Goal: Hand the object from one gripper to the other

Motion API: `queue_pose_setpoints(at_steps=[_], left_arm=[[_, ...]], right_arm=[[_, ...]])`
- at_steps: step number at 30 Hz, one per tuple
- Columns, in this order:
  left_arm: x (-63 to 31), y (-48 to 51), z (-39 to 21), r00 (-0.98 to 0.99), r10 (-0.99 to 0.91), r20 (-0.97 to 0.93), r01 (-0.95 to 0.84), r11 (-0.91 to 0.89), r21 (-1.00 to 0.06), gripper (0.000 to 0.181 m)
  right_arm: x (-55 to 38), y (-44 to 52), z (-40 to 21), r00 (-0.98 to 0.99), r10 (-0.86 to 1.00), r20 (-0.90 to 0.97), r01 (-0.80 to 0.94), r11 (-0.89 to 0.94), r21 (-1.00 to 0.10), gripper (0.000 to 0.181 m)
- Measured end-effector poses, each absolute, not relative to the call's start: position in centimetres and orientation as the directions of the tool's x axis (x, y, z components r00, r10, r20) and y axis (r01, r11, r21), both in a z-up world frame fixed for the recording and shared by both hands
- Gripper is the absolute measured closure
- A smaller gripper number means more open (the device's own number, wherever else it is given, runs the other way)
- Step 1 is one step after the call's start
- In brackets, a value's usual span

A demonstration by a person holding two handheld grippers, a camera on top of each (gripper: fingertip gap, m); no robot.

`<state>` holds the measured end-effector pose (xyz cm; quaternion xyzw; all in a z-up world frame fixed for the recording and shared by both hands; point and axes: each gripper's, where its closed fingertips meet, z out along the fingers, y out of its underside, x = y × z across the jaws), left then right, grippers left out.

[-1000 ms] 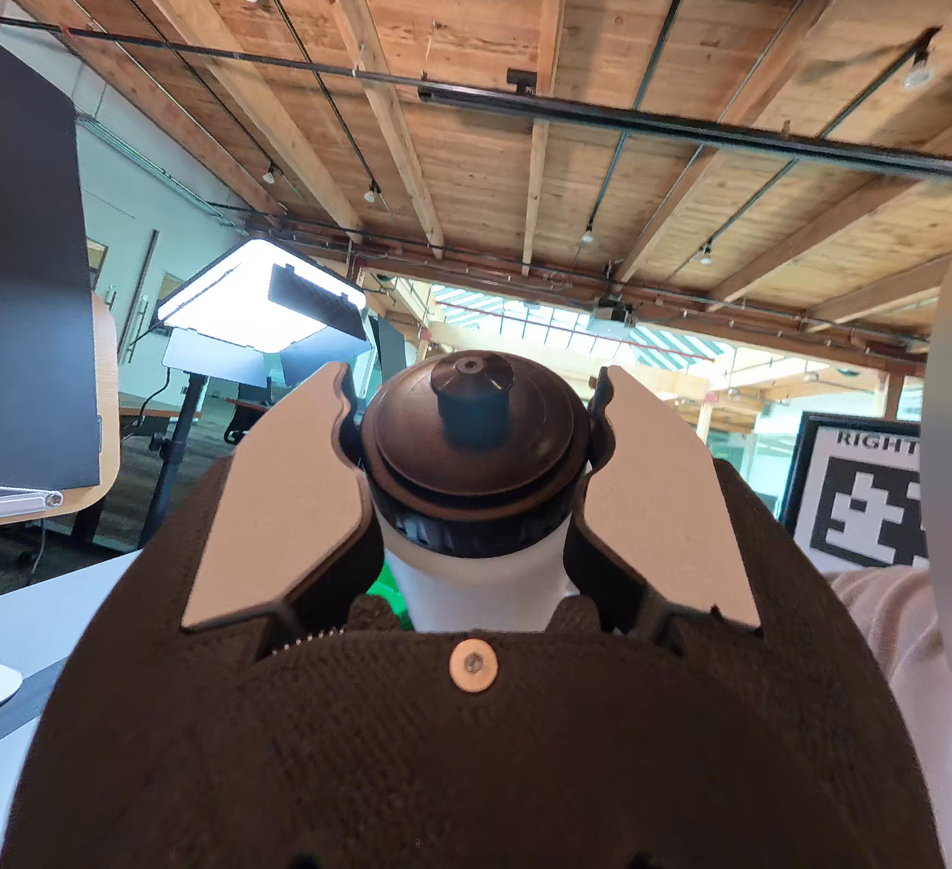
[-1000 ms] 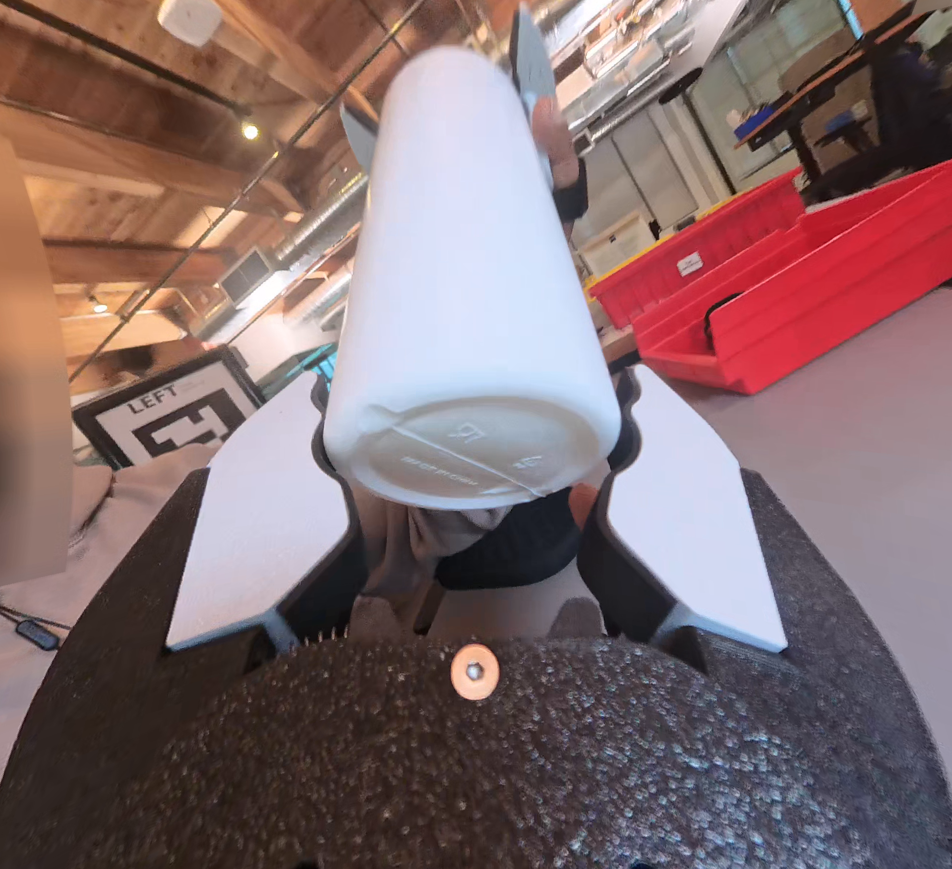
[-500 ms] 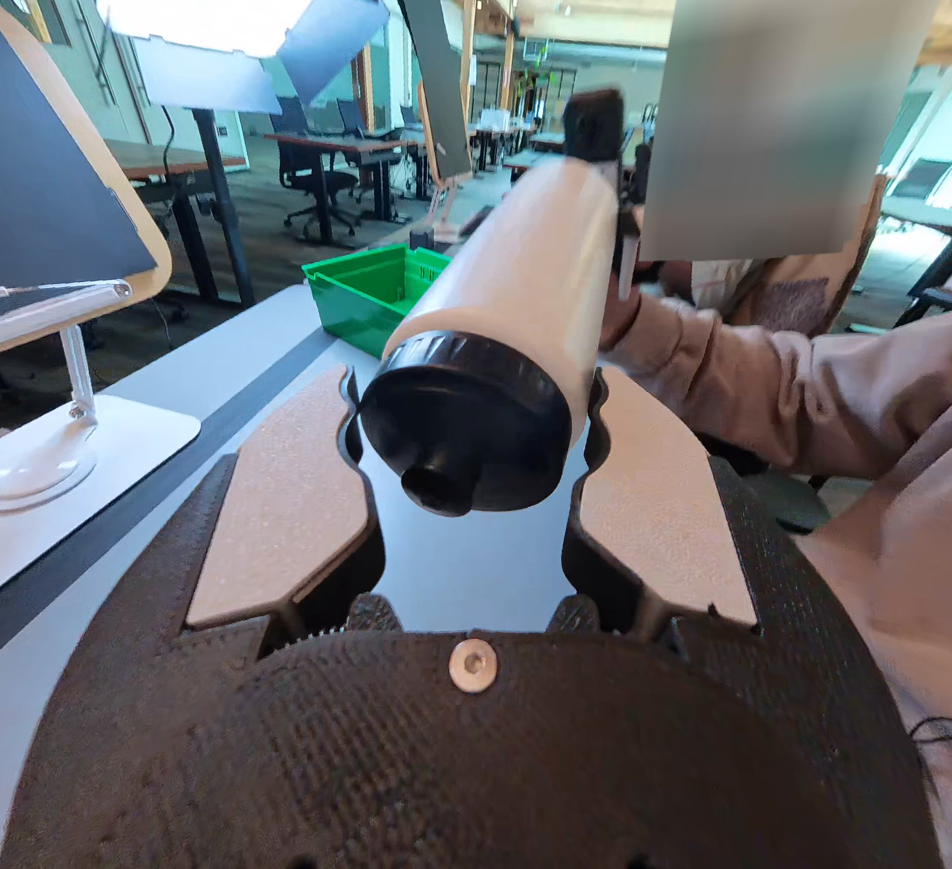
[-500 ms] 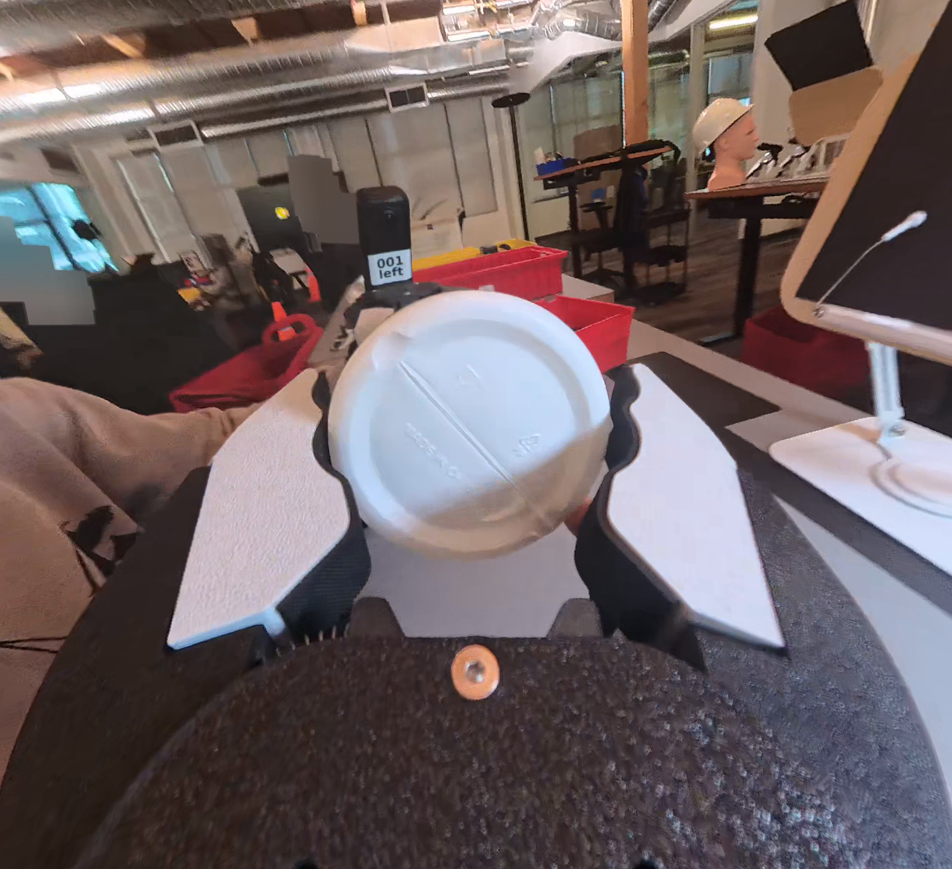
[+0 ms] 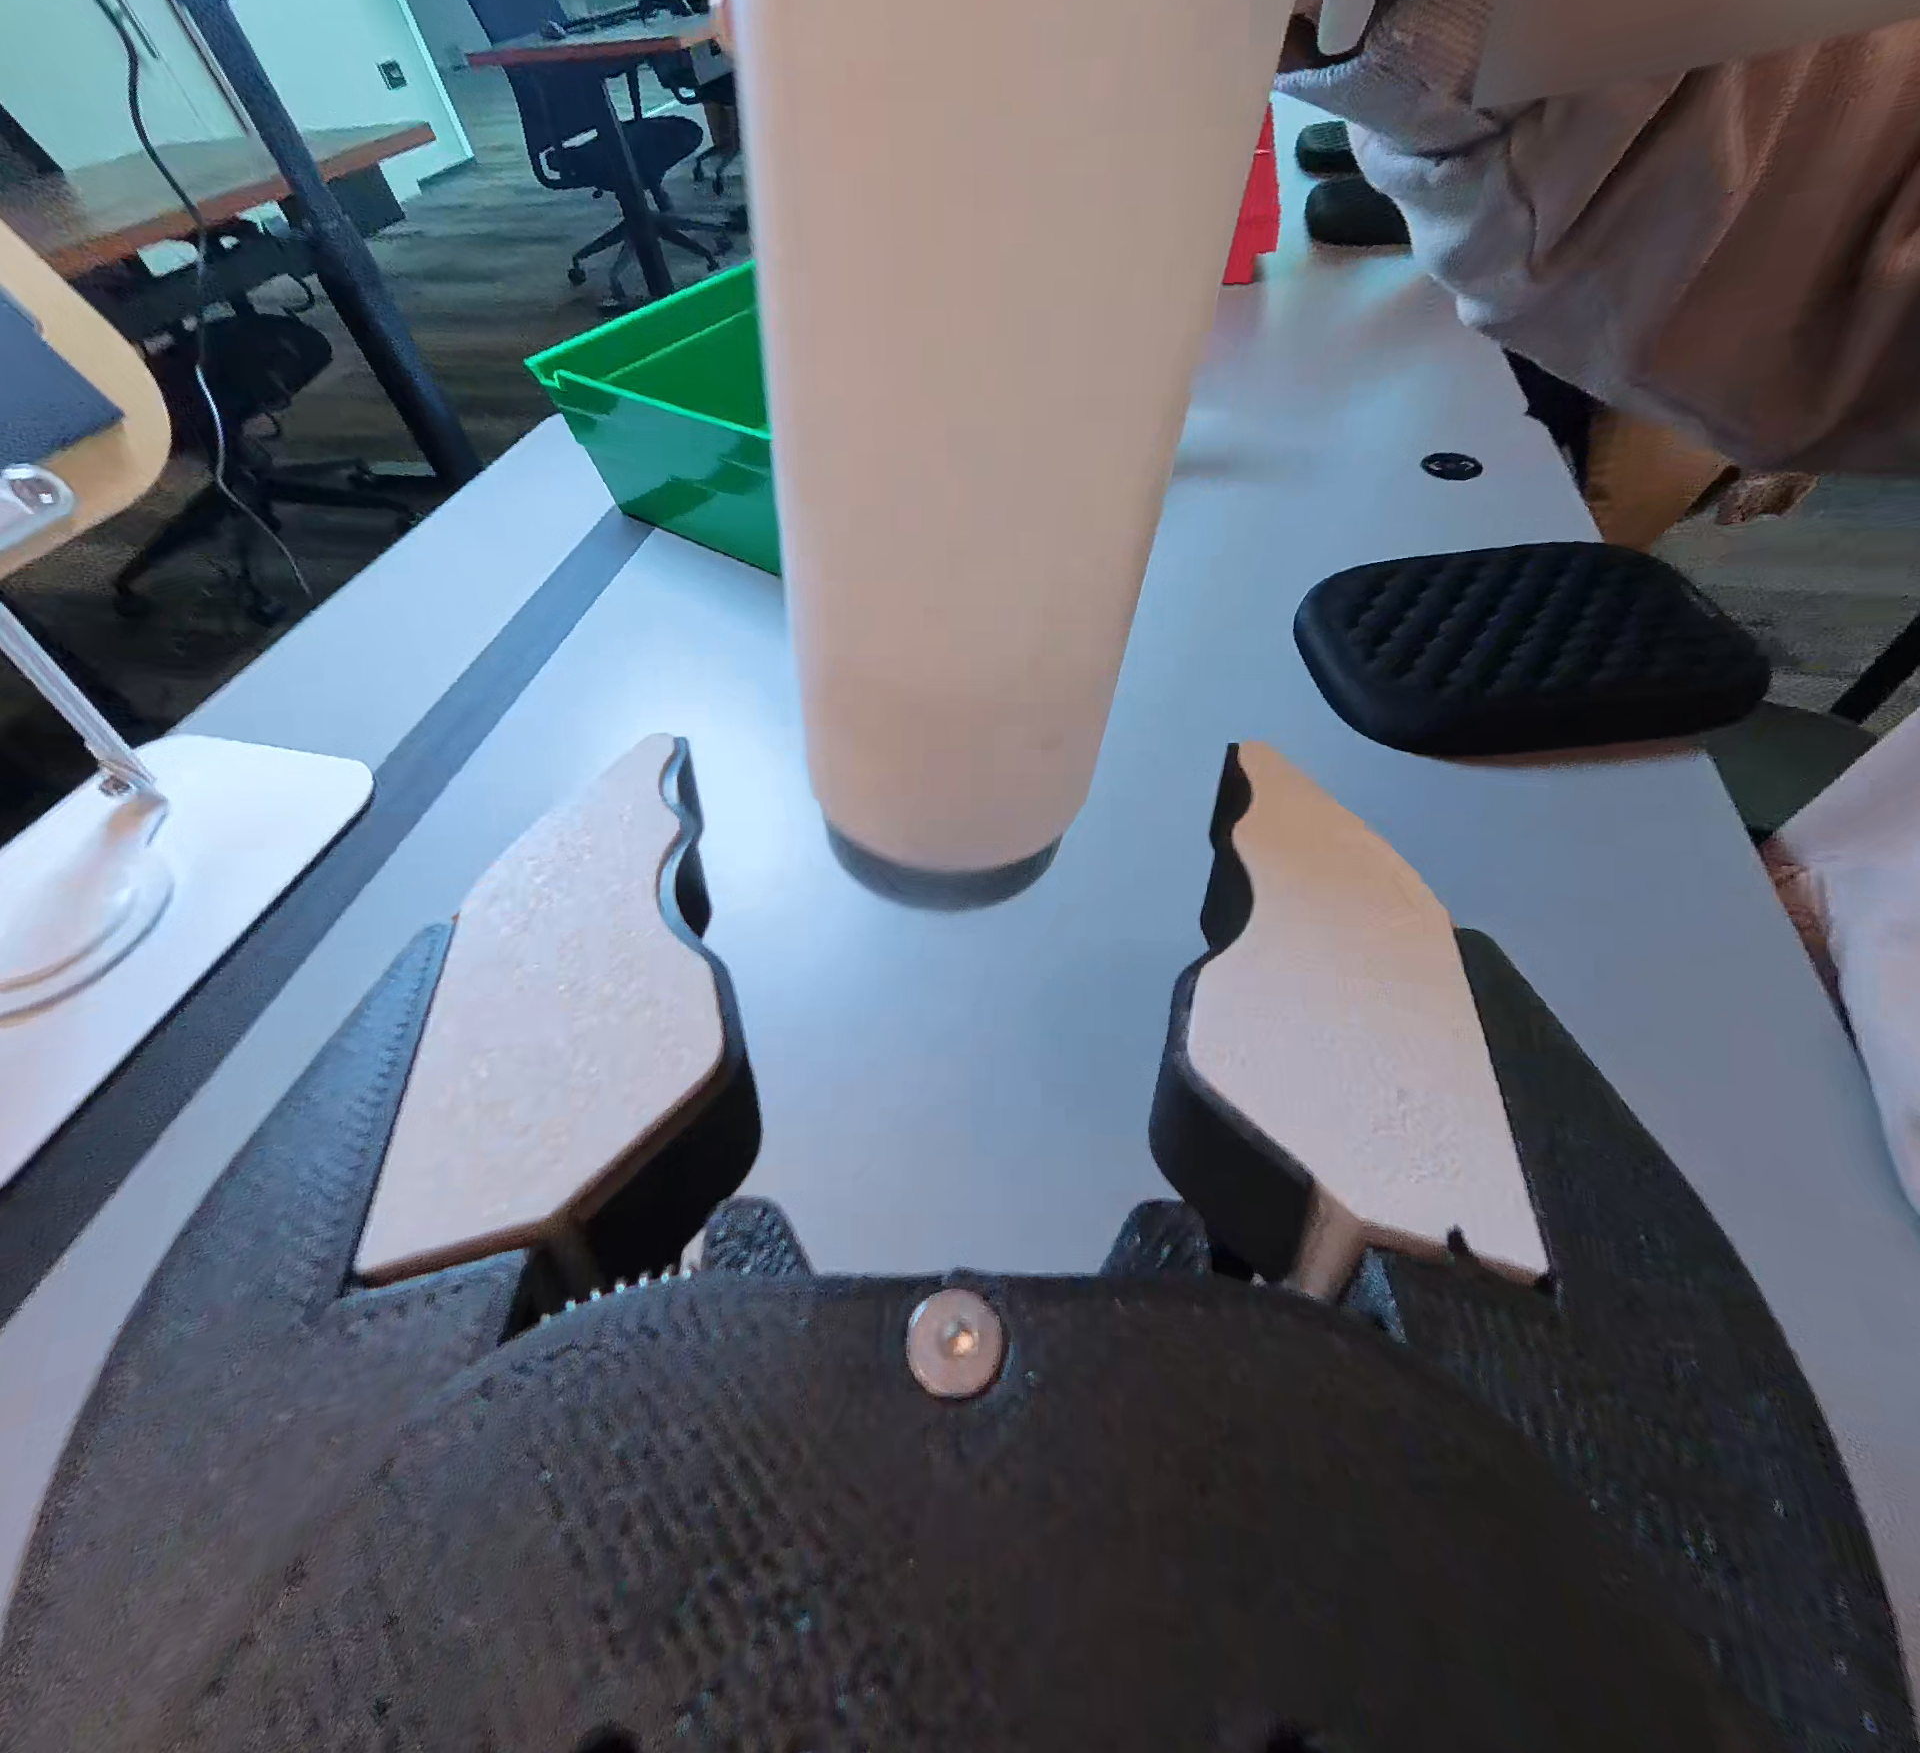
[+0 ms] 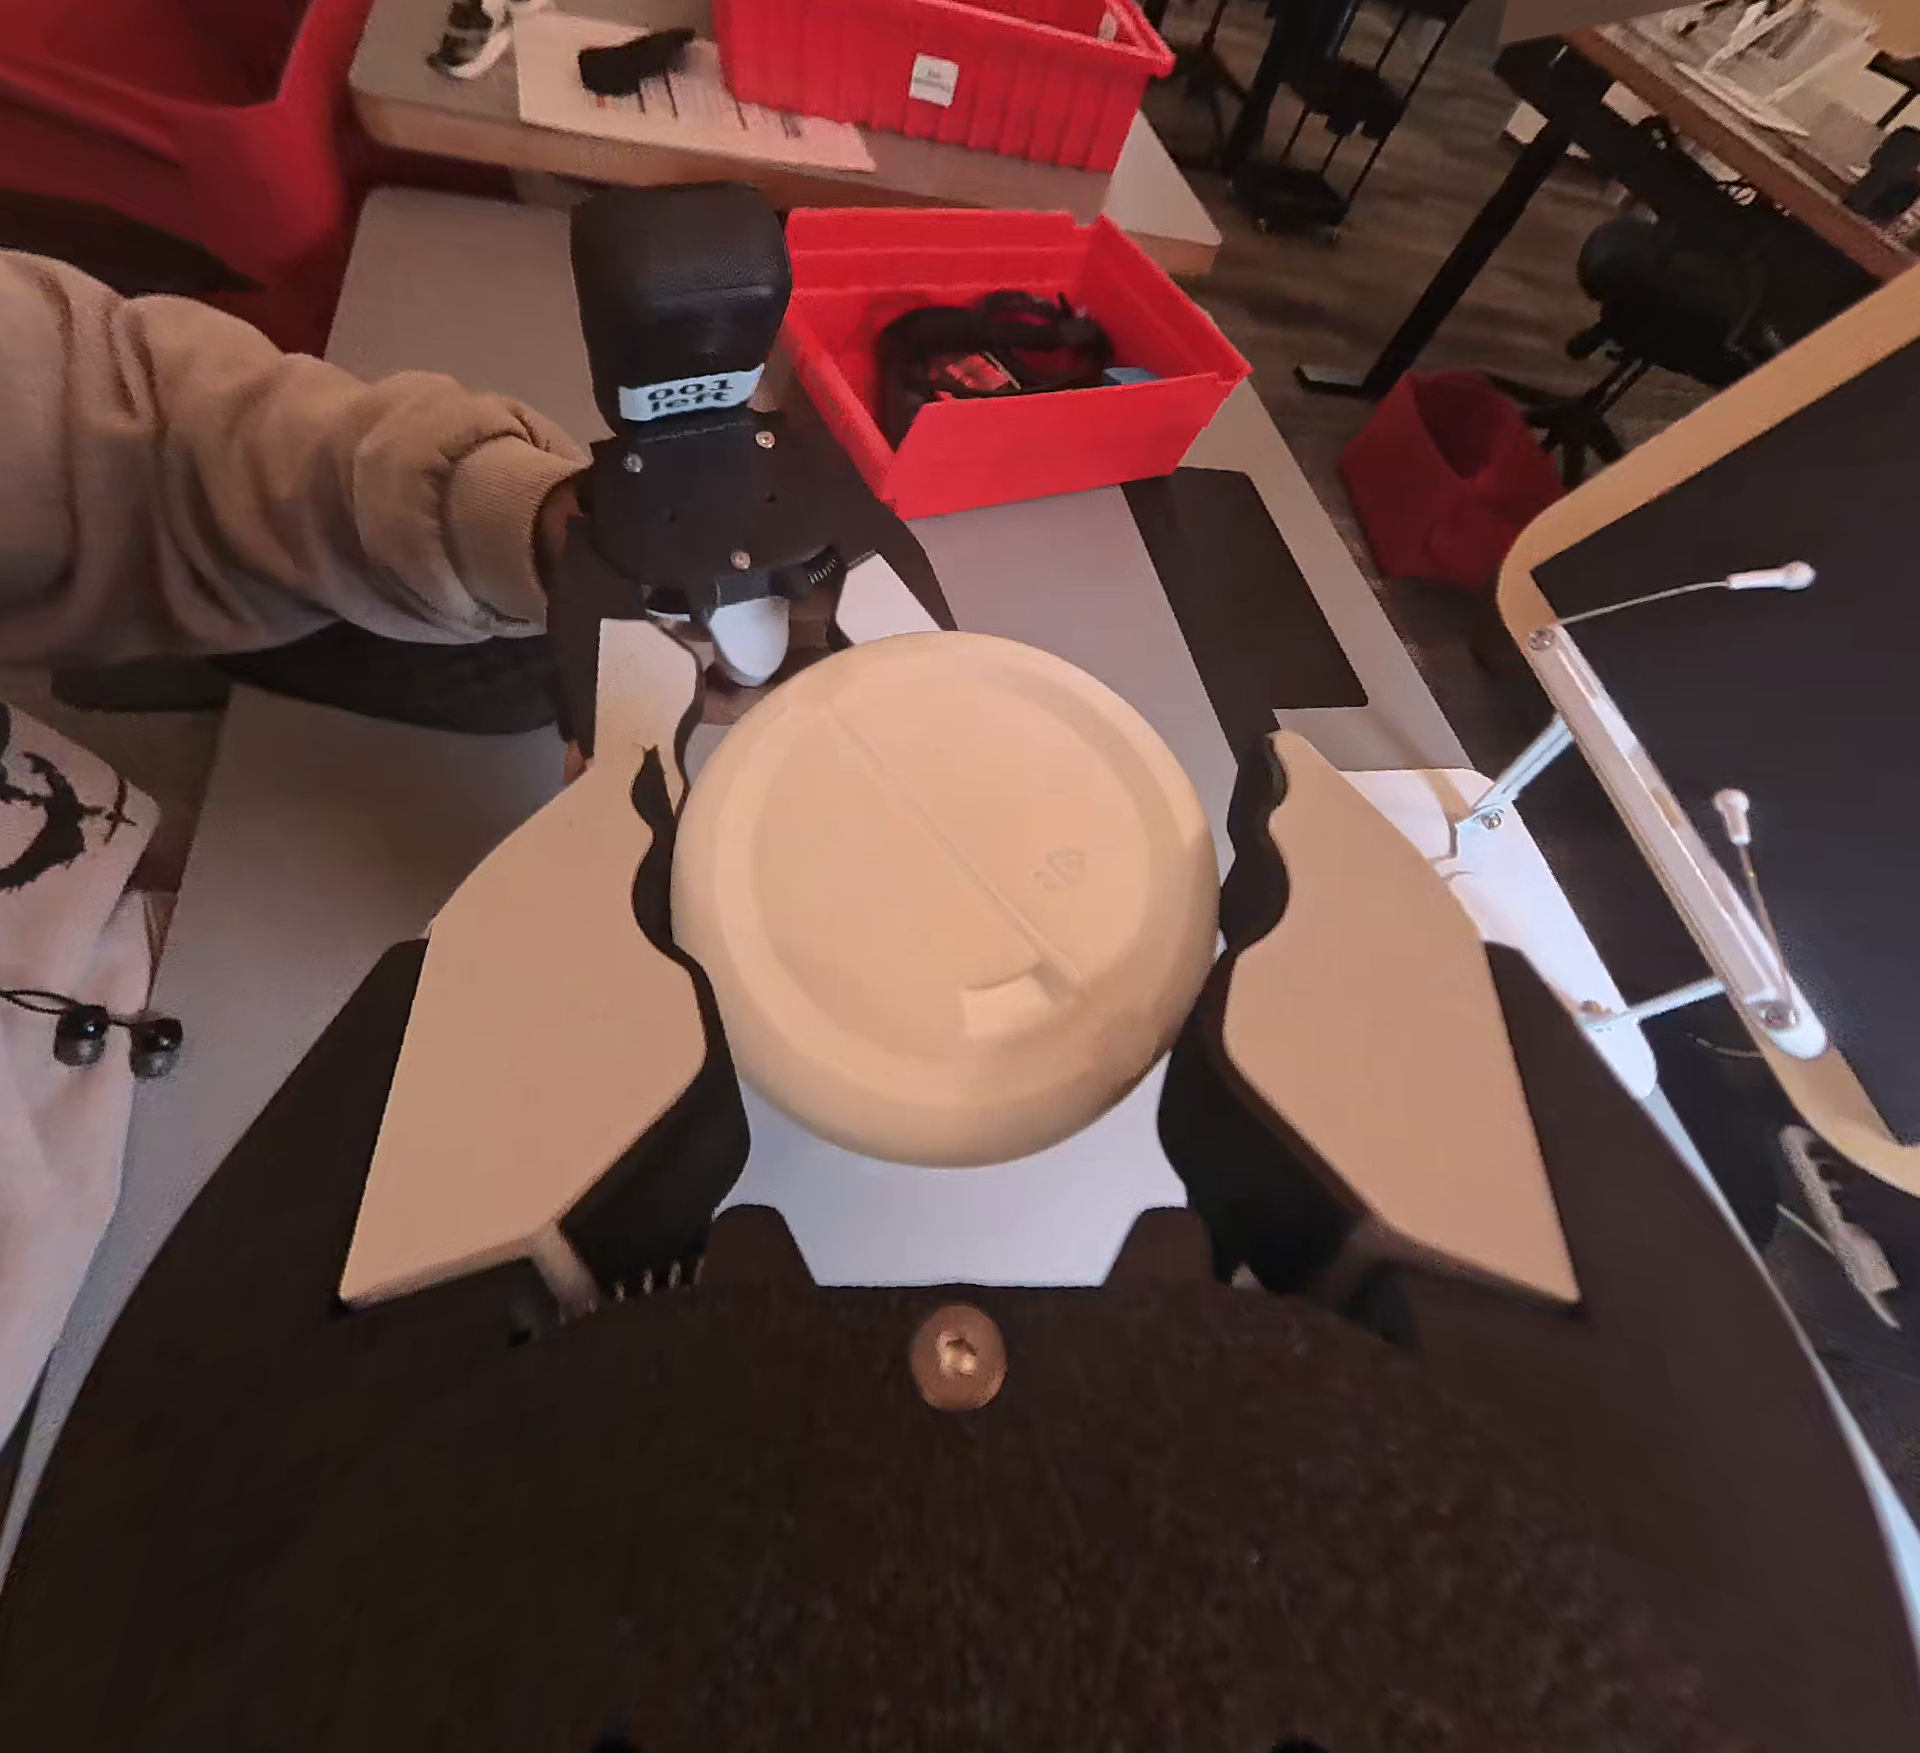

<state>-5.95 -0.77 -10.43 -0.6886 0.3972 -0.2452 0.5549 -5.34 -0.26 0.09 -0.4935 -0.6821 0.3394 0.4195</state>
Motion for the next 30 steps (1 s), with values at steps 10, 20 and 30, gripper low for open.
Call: queue_pose_setpoints(at_steps=[10,20,30], left_arm=[[-3.5,-0.8,-8.3,0.59,-0.786,-0.186,-0.206,0.077,-0.976,0.083],[-7.9,-1.3,-4.0,0.622,-0.78,-0.069,0.037,0.118,-0.992,0.084],[-11.0,-1.6,0.7,0.568,-0.81,0.147,0.38,0.099,-0.92,0.084]], right_arm=[[-10.5,-5.9,-1.6,-0.33,0.873,0.358,0.428,0.477,-0.768,0.079],[-7.8,-5.4,3.8,-0.137,0.944,0.301,0.105,0.316,-0.943,0.083],[-6.0,0.1,-9.4,0.081,0.997,-0.006,0.08,-0.013,-0.997,0.083]])
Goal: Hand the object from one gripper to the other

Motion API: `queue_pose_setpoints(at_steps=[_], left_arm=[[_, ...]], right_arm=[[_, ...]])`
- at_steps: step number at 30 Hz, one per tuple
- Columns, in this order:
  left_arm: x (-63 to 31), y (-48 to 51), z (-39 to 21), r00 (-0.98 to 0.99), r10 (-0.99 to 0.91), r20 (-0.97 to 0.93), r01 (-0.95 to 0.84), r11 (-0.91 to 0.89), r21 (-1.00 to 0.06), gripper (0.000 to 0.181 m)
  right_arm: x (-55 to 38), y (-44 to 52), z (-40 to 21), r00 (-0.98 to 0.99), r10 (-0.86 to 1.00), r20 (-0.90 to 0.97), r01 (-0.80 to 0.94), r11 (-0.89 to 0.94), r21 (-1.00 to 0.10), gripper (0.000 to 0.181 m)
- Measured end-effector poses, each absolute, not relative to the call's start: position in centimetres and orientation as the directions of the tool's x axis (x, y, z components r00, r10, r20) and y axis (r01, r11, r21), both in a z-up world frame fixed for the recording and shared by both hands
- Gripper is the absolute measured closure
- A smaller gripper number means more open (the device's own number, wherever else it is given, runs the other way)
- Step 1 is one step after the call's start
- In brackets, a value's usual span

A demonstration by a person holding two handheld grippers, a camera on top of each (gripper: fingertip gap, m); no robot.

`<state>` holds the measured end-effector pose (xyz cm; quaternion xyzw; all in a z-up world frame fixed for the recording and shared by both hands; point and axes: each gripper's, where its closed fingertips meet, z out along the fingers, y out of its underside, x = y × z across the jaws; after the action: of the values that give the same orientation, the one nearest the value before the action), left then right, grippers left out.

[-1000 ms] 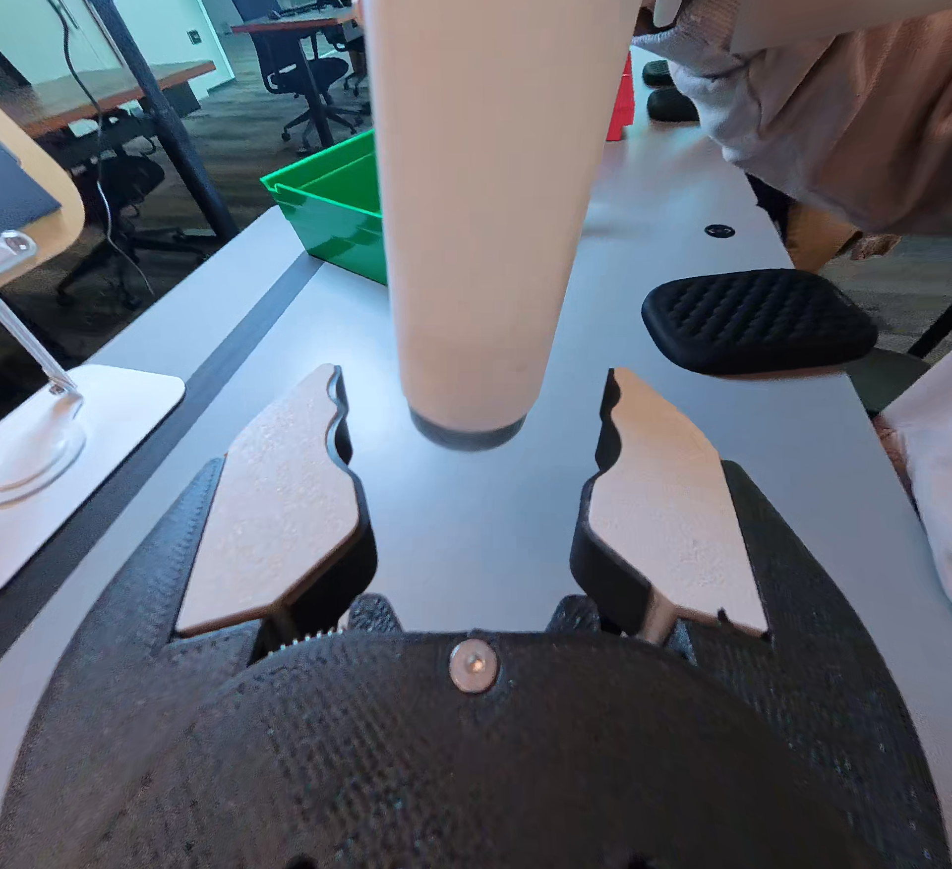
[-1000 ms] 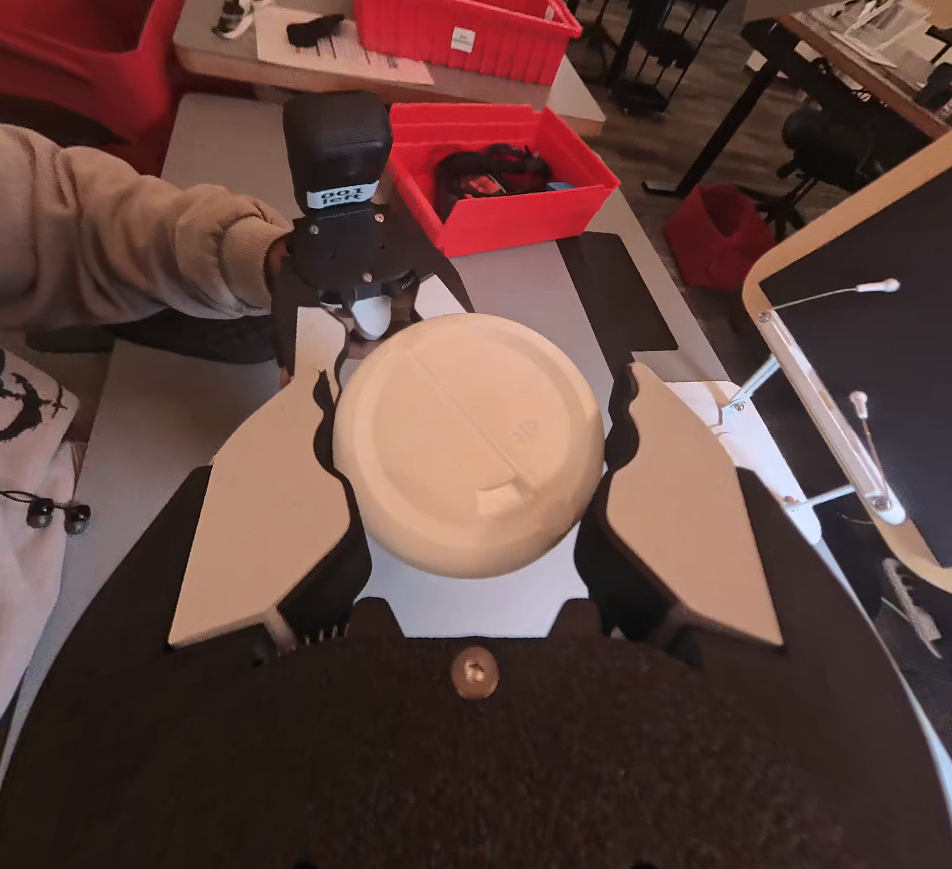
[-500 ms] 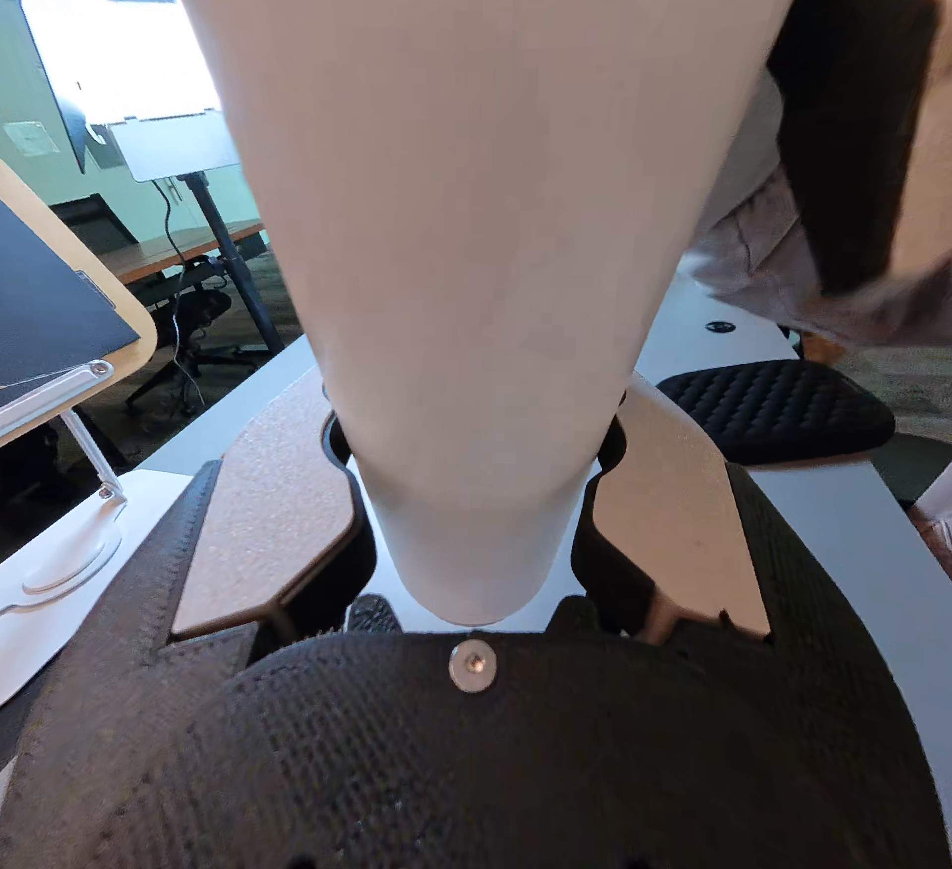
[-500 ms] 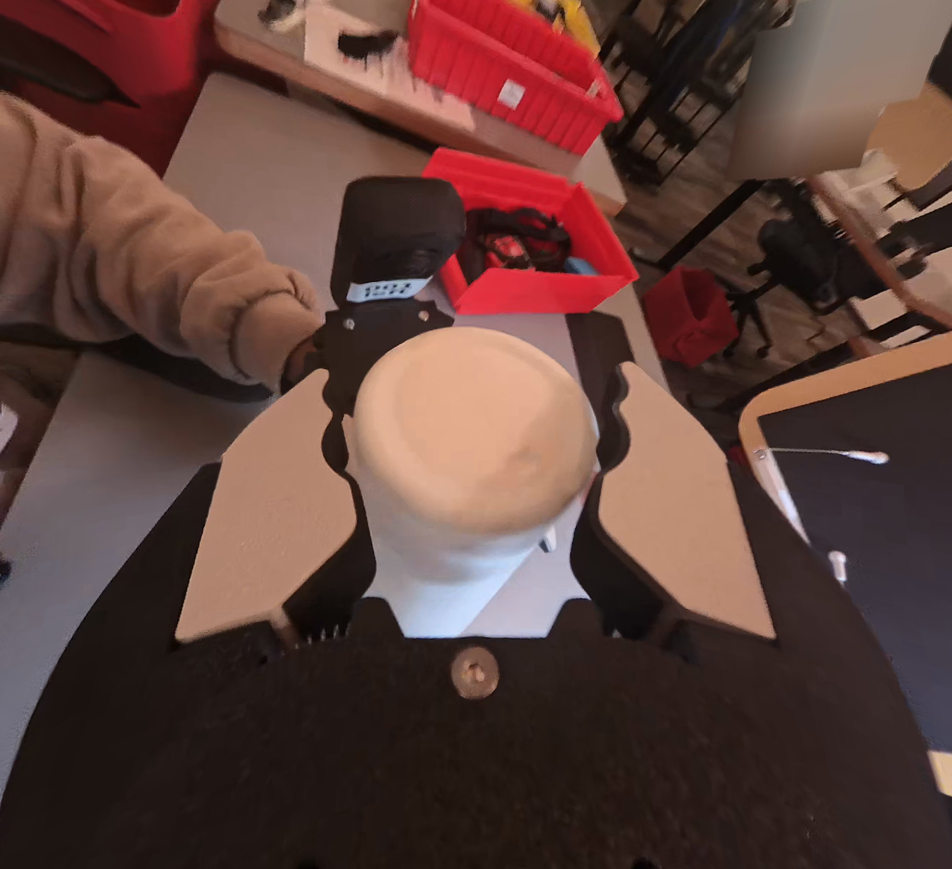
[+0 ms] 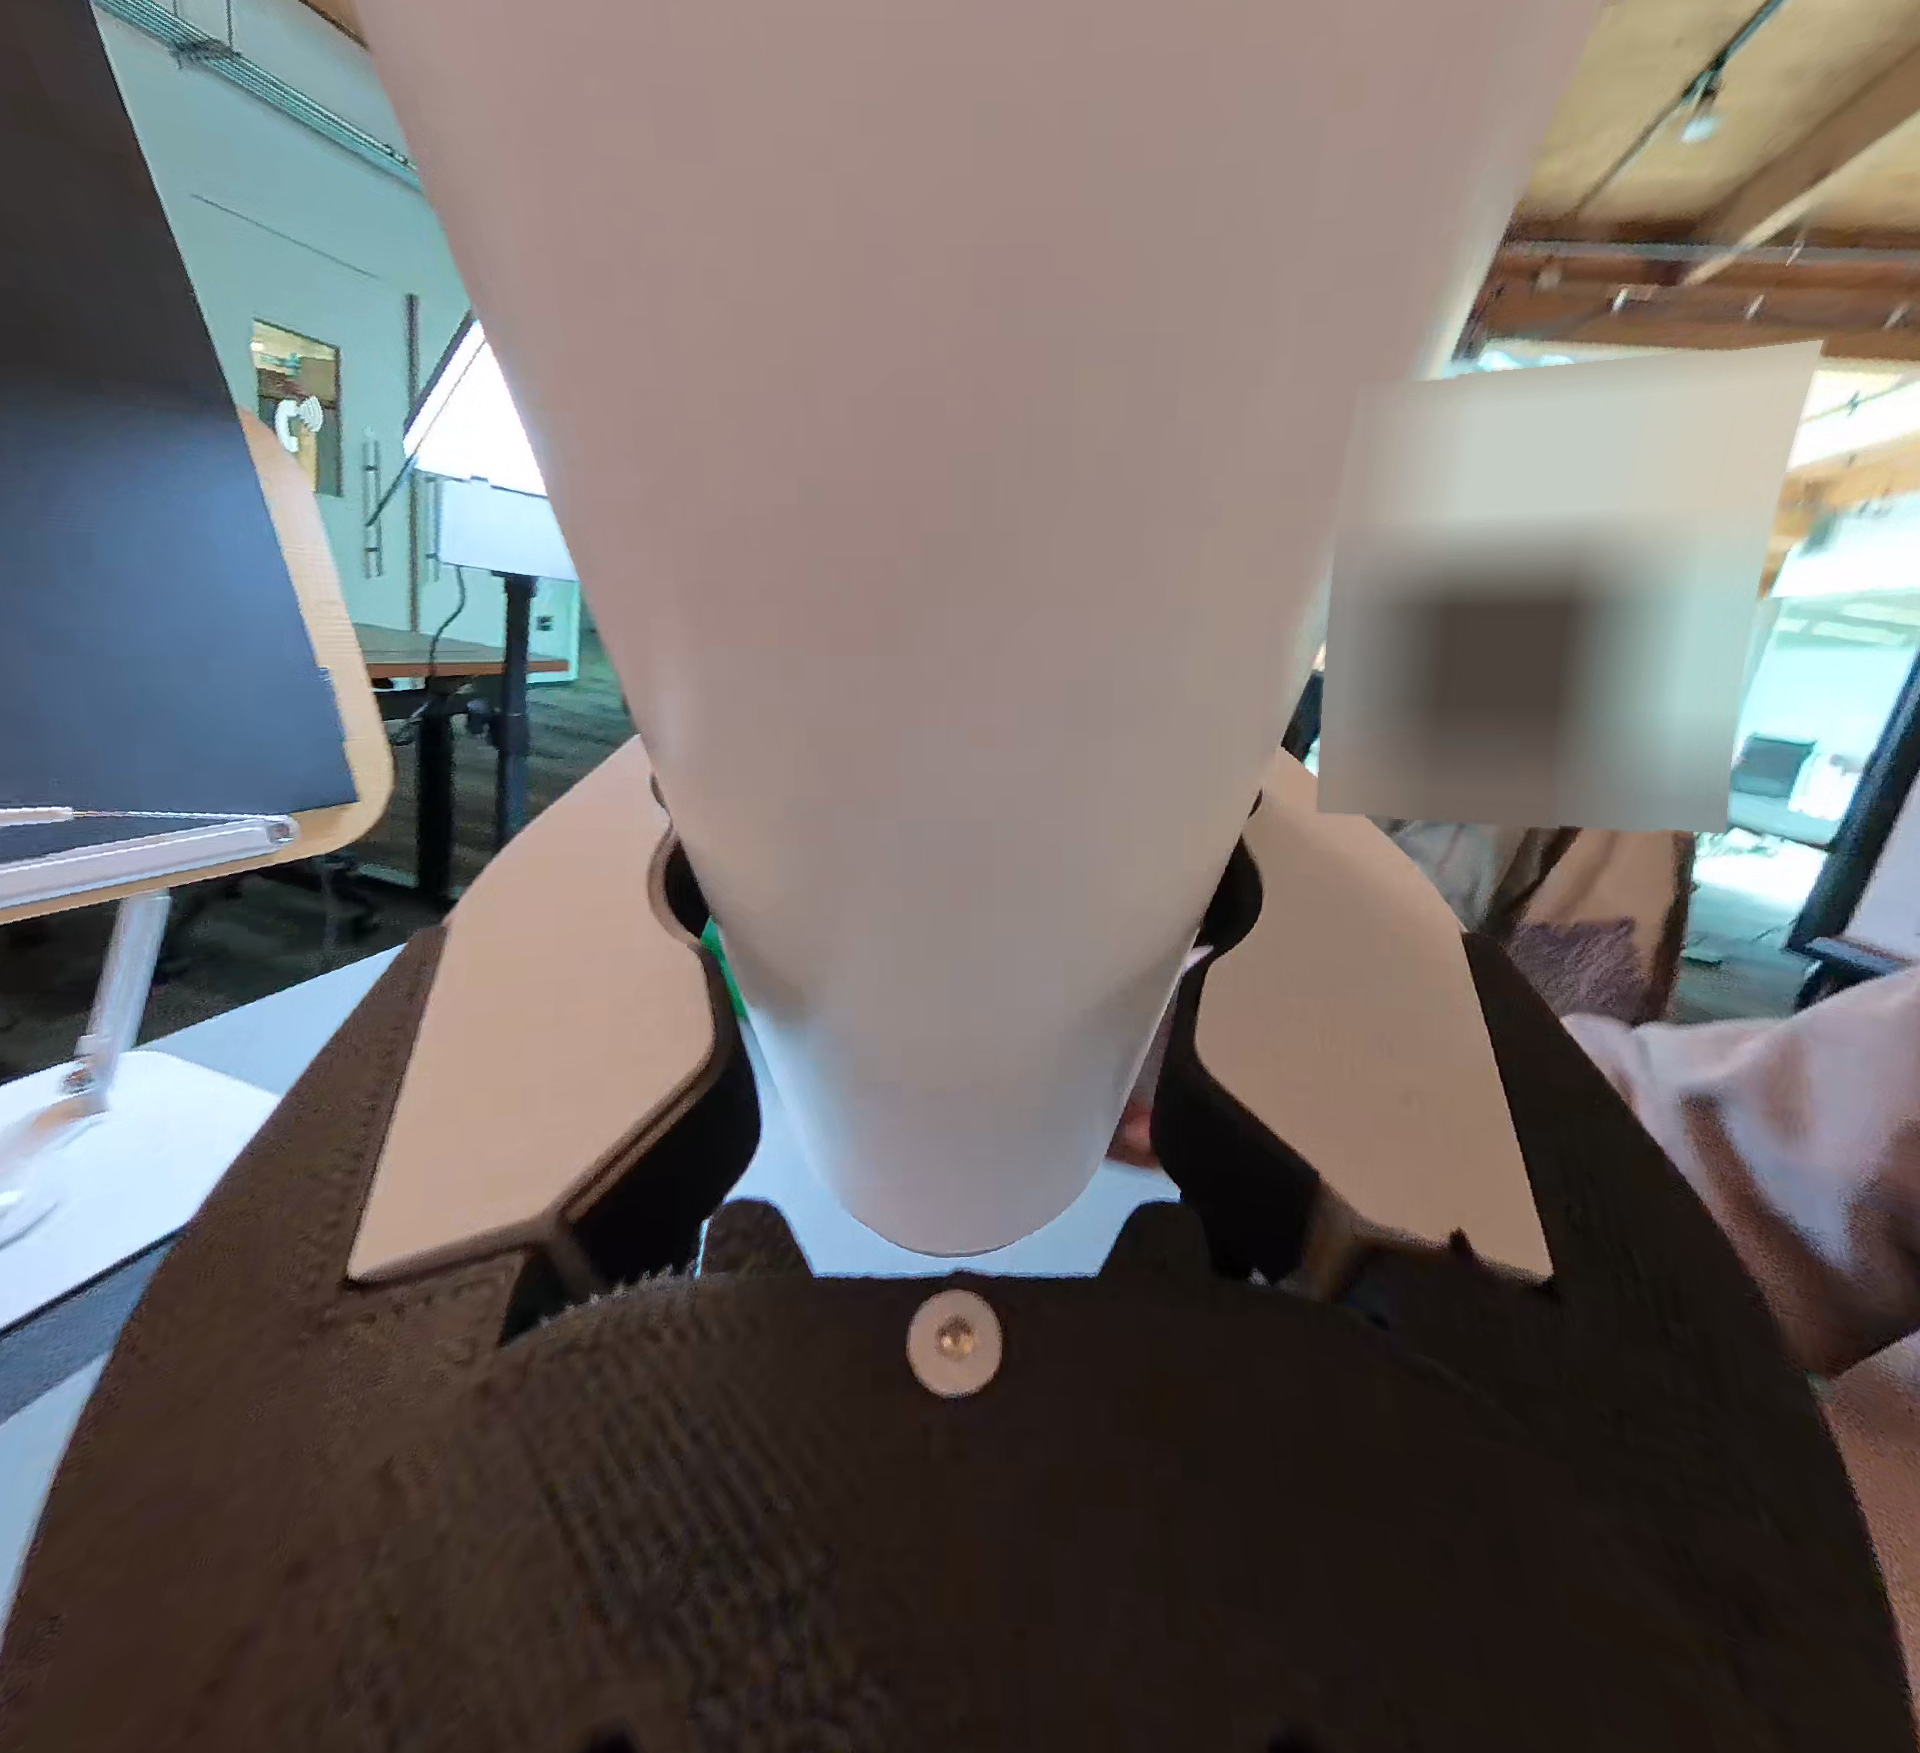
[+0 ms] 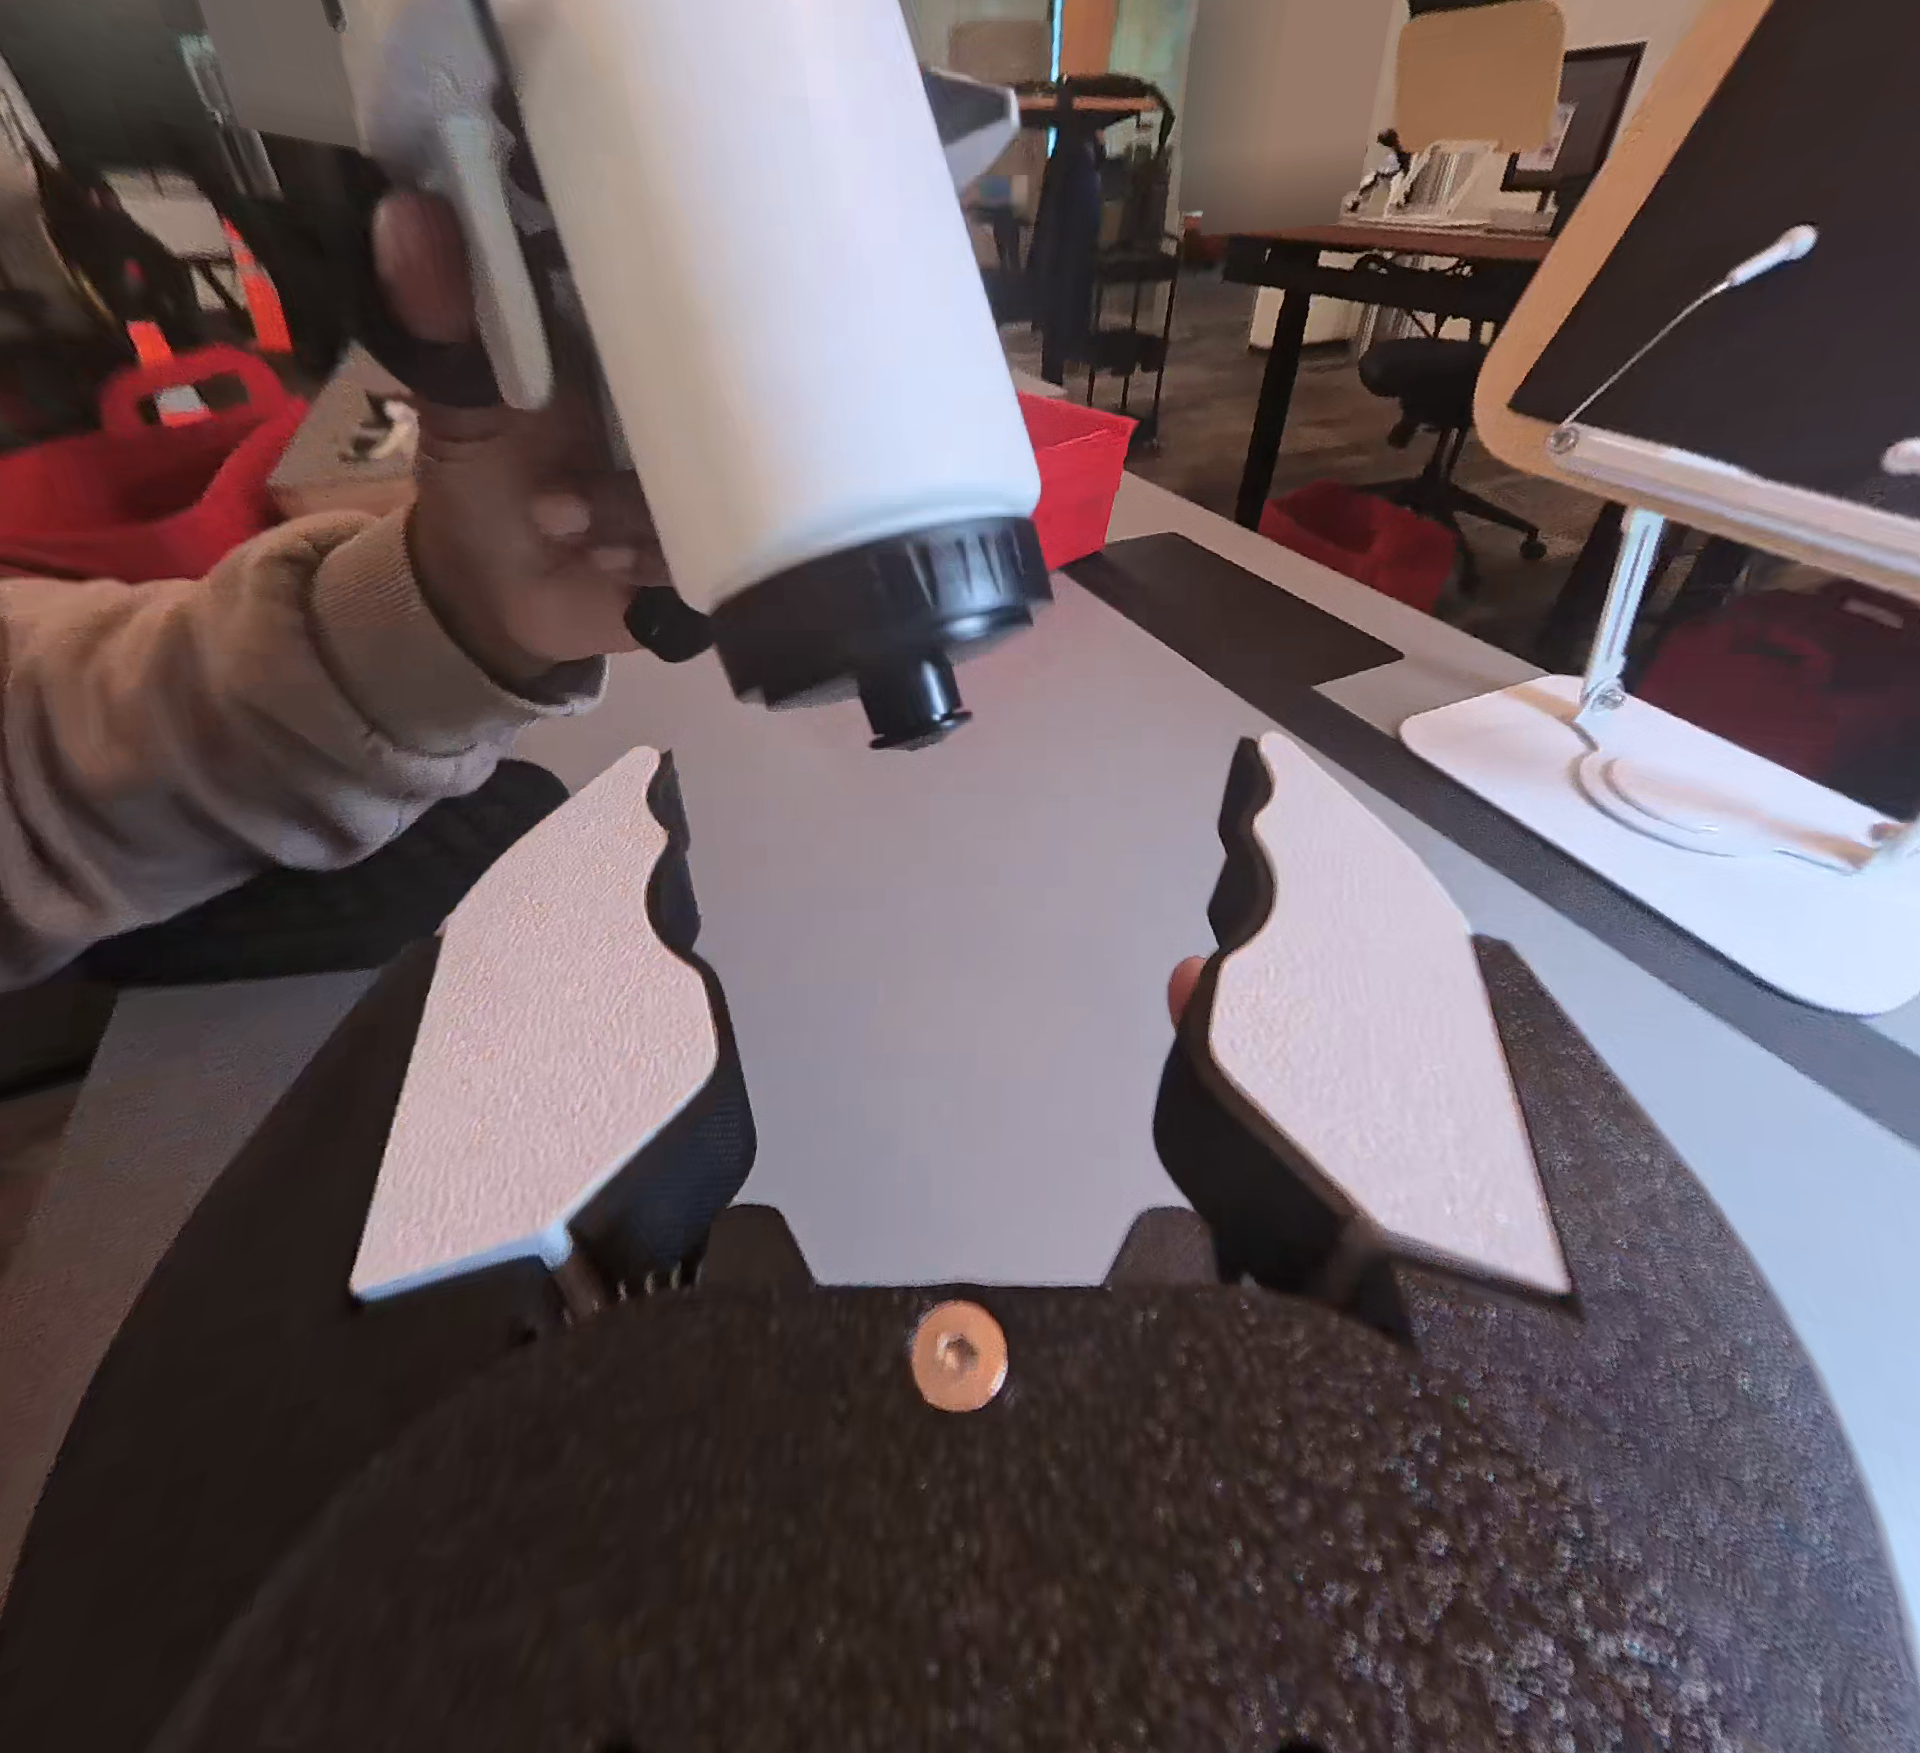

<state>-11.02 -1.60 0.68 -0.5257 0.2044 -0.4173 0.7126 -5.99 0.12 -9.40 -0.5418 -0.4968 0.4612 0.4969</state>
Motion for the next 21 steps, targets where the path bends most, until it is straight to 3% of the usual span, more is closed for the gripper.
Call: queue_pose_setpoints(at_steps=[6,10,21], left_arm=[[-8.3,-1.9,0.1,0.436,-0.86,0.266,0.497,-0.017,-0.868,0.084],[-7.6,-1.6,-0.7,0.37,-0.867,0.334,0.542,-0.09,-0.835,0.084],[-6.7,-1.7,-1.7,0.402,-0.871,0.283,0.347,-0.141,-0.927,0.083]], right_arm=[[-8.1,-2.4,-8.9,-0.004,1.0,-0.011,-0.016,-0.011,-1.0,0.082],[-8.5,-2.8,-8.7,0.015,0.998,0.061,0.014,0.061,-0.998,0.086],[-6.4,-2.3,-7.7,0.027,0.987,0.157,0.118,0.153,-0.981,0.088]])
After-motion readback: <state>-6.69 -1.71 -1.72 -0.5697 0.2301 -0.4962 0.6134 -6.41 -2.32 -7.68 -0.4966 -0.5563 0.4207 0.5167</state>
